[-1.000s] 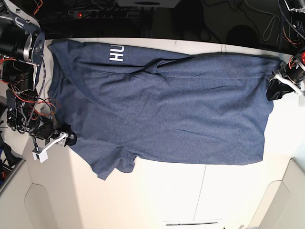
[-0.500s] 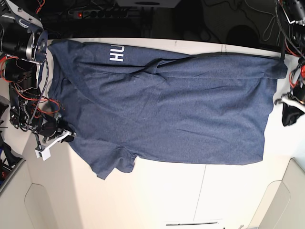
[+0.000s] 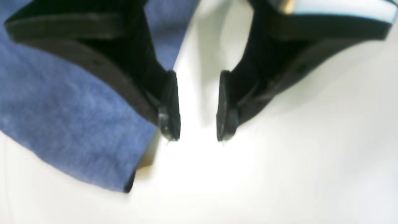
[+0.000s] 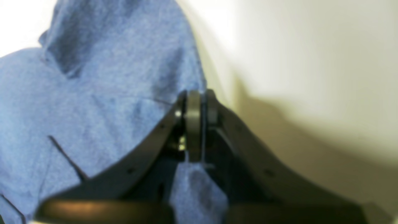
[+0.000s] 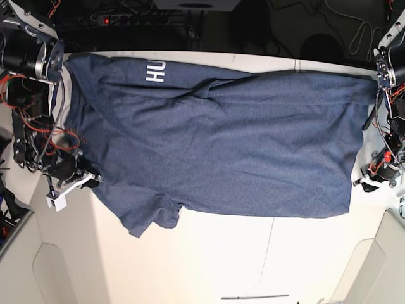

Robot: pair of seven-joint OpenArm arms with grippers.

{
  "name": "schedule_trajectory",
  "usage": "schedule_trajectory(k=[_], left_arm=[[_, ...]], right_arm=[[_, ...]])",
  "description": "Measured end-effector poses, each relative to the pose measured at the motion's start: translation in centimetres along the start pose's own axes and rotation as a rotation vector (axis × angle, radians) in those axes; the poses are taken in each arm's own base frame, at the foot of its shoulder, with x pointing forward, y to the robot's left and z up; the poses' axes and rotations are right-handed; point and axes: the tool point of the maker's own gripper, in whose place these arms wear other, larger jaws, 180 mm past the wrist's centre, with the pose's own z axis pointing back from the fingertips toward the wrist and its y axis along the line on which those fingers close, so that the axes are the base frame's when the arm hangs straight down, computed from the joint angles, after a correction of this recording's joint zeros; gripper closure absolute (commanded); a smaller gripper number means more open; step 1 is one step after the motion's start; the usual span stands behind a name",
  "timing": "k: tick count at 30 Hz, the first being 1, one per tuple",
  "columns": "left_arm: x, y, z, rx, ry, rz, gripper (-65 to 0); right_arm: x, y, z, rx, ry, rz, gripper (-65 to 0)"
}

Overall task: Layout the t-shirt on the table in an organized manner, then fold the t-shirt properly
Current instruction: 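Move the left gripper down the shirt side and grasp the hem corner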

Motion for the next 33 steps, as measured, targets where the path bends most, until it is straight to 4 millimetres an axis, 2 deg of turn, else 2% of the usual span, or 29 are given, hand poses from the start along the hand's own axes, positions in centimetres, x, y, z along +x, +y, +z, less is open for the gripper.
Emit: schedule_trajectory(k=[3,5,9,11,17,33], left_arm=[[-2.3,-0.6,-0.7,0.002,0.065,0.042,-22.9],[-2.5,-1.3,-1.0,-0.01,0.069,0.059,-22.9],[-2.5,-4.0,-1.3,-0.101,0.058,0.102,-22.9],[-2.3,-4.5,-1.3,-0.12,0.049,0.117,-22.9],[1.0,-5.3,-1.5,-0.149,-0.015,0.119,-22.9],[0.7,-6.8,-1.5,-0.203,-0.029,0.133,-22.9]], right_arm=[[0.0,-0.1,0.0,-0.002,0.003,0.0,0.0],[0.0,0.2,0.0,0.008,0.0,-0.011,0.0],[0.1,0.3,0.0,0.015,-0.008,-0.022,0.0],[0.1,0.3,0.0,0.015,-0.008,-0.022,0.0],[0.1,0.3,0.0,0.016,-0.008,-0.022,0.0],[0.1,0.3,0.0,0.015,-0.008,-0.022,0.0]])
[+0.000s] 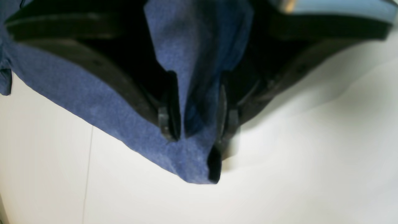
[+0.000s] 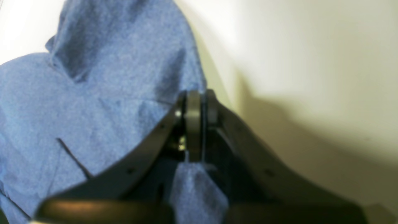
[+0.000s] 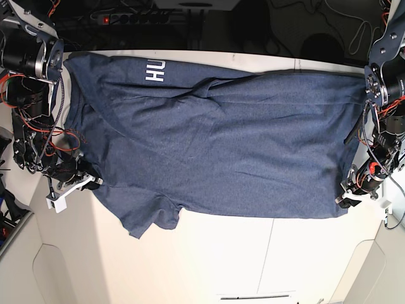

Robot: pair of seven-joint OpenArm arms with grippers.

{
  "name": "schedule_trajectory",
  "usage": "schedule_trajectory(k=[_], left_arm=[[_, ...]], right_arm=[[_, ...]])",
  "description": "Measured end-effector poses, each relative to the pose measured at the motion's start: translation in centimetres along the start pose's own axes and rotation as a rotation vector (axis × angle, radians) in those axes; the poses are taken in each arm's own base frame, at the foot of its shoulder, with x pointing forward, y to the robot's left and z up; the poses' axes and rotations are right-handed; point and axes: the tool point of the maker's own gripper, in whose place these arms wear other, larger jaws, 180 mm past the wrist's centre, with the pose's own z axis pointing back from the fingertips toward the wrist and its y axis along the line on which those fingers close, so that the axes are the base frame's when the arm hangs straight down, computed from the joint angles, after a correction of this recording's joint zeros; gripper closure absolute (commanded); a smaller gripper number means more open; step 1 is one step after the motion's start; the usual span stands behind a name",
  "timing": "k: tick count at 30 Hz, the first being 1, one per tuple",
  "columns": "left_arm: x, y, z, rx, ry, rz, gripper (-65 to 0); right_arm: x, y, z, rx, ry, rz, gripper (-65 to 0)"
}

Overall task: Layout the t-shirt on the table in an organized manner, then fold the t-shirt properly
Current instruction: 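Move the left gripper down the shirt side and grasp the hem corner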

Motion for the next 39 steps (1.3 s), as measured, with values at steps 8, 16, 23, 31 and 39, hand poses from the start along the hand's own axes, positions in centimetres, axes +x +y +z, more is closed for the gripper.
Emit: schedule_trajectory(k=[8,16,23,31,39], left_arm=[[-1.4,-1.6,-0.7,-0.024,0.022,-0.029,-22.9],[-1.9,-1.8,-1.1,0.002,0.026,-0.046,-19.1],[-2.1,-1.5,-1.0,0.009,0.018,-0.058,0.0],[-0.7,-1.9,-0.2,-0.082,-0.025,-0.02,0.0],[-1.1,0.1,2.6,-0.128,-0.032,0.056,0.0]], right_arm=[[0.0,0.0,0.0,0.0,0.0,0.0,0.0],[0.0,0.0,0.0,0.002,-0.002,-0.002,0.0],[0.0,0.0,0.0,0.002,-0.002,-0.002,0.0],[2.8,1.8,0.9,0.062,-0.067,-0.007,0.0],[3.1,3.3,2.9,0.085,-0.073,0.086,0.0]])
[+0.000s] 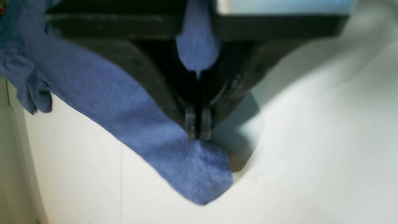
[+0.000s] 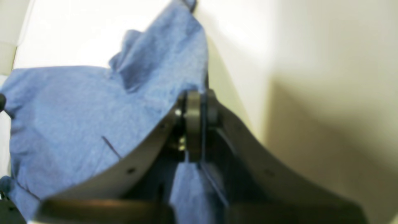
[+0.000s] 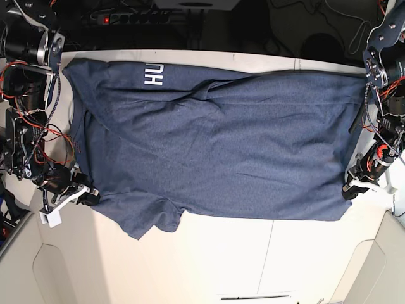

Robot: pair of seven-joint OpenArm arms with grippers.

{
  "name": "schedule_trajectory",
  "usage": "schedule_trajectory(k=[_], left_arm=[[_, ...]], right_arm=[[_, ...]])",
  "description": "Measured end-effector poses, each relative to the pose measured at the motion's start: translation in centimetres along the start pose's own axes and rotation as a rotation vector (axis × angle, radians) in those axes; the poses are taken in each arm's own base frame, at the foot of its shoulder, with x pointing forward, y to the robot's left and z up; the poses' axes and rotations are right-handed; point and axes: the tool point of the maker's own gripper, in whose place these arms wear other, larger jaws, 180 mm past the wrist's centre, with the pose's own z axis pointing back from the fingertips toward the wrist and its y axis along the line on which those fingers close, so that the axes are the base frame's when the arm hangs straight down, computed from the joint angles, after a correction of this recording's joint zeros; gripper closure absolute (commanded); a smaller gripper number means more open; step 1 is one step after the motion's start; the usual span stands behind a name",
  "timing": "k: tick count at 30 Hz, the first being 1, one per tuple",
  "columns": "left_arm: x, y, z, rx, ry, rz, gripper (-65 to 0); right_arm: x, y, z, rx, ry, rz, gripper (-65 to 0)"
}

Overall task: Layout the t-shirt on the table in an organized manner, then fold the t-shirt properly
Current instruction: 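Move the left gripper down the shirt side and grasp the hem corner, then lift the hem corners with both grippers and fold them toward the collar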

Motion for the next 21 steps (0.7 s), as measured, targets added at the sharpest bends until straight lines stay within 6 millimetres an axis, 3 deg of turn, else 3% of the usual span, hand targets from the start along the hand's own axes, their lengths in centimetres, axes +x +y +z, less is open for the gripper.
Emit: schedule_trajectory(k=[10,17,21], left_arm=[[-0.1,1.6,5.2,0.005,-0.028,-0.006,0.0],[-2.7,1.4,8.0,-0.019,0.049,-0.024,0.0],[-4.0,1.6,9.4,-0.015,0.07,-0.037,0.0]], right_arm=[[-2.6,2.4,3.8,-0.003,-0.003,0.158,0.0],[-4.7,3.0,5.2,-0.008,0.026,0.193,0.0],[-4.8,2.5,6.1,-0.025,0.017,0.186,0.0]])
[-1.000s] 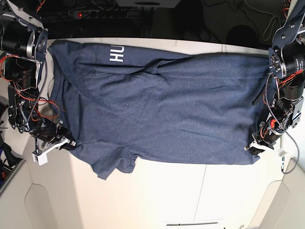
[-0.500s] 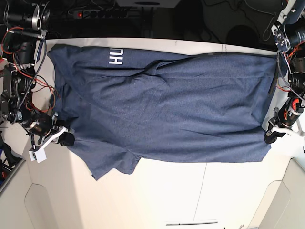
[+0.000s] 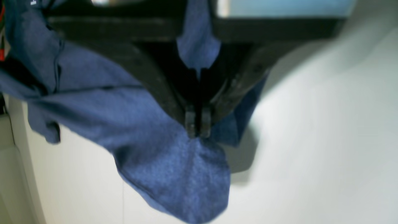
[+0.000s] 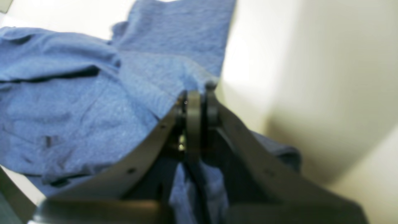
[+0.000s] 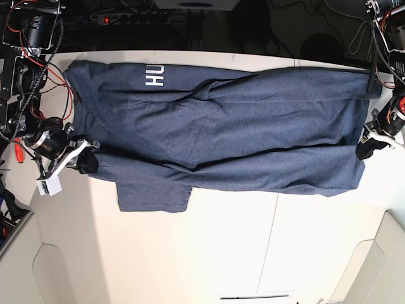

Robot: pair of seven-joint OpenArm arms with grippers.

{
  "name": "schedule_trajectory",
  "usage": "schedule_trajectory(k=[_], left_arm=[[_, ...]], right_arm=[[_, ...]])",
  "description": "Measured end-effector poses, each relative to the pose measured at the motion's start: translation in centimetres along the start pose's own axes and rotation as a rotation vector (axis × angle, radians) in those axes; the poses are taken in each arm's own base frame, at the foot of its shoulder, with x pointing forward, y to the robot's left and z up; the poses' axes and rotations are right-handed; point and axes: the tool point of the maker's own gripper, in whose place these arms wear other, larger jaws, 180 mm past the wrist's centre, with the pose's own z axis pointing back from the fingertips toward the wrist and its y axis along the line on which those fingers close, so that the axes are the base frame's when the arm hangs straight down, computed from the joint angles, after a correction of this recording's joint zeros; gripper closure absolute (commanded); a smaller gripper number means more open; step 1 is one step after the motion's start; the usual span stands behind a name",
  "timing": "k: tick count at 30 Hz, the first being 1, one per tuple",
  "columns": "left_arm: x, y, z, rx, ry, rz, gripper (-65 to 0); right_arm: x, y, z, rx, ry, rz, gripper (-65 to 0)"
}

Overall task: Layout the t-shirt on the table in an organized manner, then fold the t-shirt properly
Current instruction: 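Lift the hem corners with both grippers and fold them toward the collar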

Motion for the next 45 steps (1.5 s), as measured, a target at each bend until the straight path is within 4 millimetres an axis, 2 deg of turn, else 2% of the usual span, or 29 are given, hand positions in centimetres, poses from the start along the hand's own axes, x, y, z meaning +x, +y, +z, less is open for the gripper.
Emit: schedule_trajectory(k=[9,14,22,27,34,35,37,38,40,41,45], left_arm=[[-0.3,0.7,1.9,0.026,-0.019,0.007,0.0],[-1.9,1.2,2.9,0.031,0.018,0.09,0.0],[-4.0,0.5,3.8,-0.015,0.075,0.183,0.0],[-4.5,0.5,3.9,-0.015,0.099,0.183,0.0],[-5.9,0.7,4.5,-0.009,0.141,0.193,0.0],[-5.9,0.8,4.6,-0.006,0.14,0.195,0.0],[-5.4,1.0,4.9,-0.006,0.114,0.211,0.0],[-4.9,1.2,5.1,-0.007,0.091,0.223,-6.2],[-3.5,1.6,5.6,-0.008,0.027,0.254,-19.5],[-2.9,1.9,5.9,-0.01,-0.006,0.271,-23.7],[-1.2,3.0,7.2,0.01,-0.081,0.297,-25.3]], right_arm=[[0.3,-2.4,2.5,-0.047,-0.045,-0.079,0.0],[-0.5,-2.0,2.9,-0.01,-0.025,-0.129,0.0],[-3.6,-1.8,3.2,-0.01,0.035,-0.157,0.0],[-4.3,-1.8,3.3,-0.011,0.049,-0.163,0.0],[-4.3,-1.8,3.3,-0.012,0.05,-0.163,0.0],[-4.3,-1.8,3.3,-0.012,0.05,-0.163,-5.4],[-4.3,-1.9,3.3,-0.014,0.049,-0.163,-21.0],[-4.3,-1.9,3.3,-0.013,0.047,-0.165,-24.4],[-4.1,-1.7,3.3,-0.003,0.039,-0.171,-24.8],[-4.0,-1.6,3.3,0.003,0.033,-0.175,-24.8],[-2.4,-1.4,3.5,0.006,-0.017,-0.159,-24.8]])
